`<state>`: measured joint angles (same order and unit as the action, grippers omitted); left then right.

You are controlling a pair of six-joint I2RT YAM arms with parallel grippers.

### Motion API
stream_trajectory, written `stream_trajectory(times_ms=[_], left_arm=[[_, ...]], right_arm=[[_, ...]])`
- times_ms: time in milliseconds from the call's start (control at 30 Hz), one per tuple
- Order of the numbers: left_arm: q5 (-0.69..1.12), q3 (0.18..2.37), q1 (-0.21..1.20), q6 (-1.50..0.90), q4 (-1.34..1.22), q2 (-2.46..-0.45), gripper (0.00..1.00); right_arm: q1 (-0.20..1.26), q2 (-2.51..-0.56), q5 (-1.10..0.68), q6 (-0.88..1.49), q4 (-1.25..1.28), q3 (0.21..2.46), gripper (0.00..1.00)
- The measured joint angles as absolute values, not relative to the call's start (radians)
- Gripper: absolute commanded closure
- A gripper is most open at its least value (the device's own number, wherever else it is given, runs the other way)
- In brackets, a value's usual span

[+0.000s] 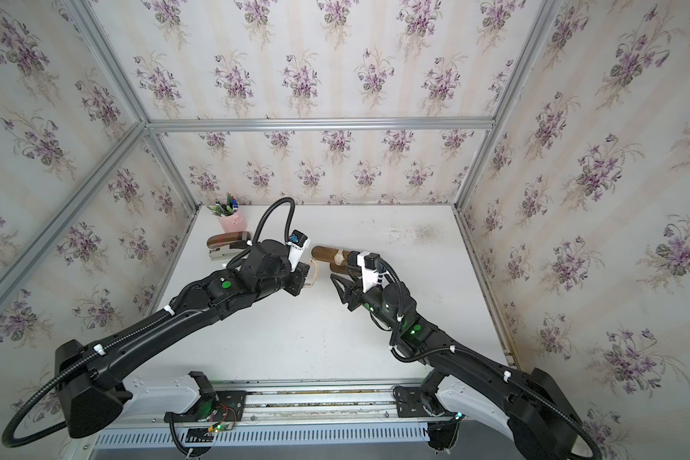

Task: Place watch on stand
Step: Pick up the watch at the center of the board.

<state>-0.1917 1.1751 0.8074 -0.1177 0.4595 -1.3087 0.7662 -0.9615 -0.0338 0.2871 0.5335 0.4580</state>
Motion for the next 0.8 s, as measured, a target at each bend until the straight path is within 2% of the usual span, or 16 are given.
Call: stream_trajectory(times_ms=[333, 800], left_arm=[[-0.377, 1.306, 0.912, -0.061, 0.619, -1.428, 0.99], [-0.406, 1.346, 0.971, -0.044, 0.651, -1.49, 0.98]], right_arm=[[0.822, -1.014, -0.039, 0.326, 0.415, 0.52, 0.45], [0.852, -1.064, 0.032, 0.364, 0.43, 0.525, 0.55]])
